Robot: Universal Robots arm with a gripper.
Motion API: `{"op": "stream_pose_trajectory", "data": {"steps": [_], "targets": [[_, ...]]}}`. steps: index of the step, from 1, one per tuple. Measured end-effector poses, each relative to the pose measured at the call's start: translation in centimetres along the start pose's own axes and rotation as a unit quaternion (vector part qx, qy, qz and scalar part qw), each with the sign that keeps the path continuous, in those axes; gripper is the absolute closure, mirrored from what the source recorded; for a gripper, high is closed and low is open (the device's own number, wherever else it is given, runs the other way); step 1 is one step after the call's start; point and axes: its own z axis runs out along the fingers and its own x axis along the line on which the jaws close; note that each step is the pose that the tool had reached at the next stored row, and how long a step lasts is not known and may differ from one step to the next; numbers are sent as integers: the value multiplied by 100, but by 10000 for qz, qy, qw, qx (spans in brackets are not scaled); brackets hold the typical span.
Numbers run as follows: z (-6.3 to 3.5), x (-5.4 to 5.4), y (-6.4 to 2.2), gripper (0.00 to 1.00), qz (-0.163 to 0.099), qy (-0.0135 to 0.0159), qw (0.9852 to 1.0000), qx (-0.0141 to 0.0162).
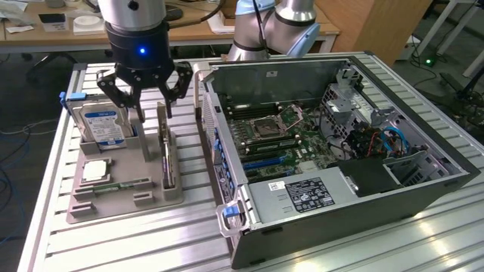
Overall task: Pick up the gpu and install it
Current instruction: 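Pick up the gpu and move the gpu toward the slot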
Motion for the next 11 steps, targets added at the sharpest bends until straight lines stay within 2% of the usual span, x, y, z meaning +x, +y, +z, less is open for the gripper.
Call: {"op": "stream_pose_trajectory", "data": {"steps": [6,11], "targets": [[68,0,-15,47,198,-9,9998,3],[141,2,-23,47,228,-10,9997,4]]}}
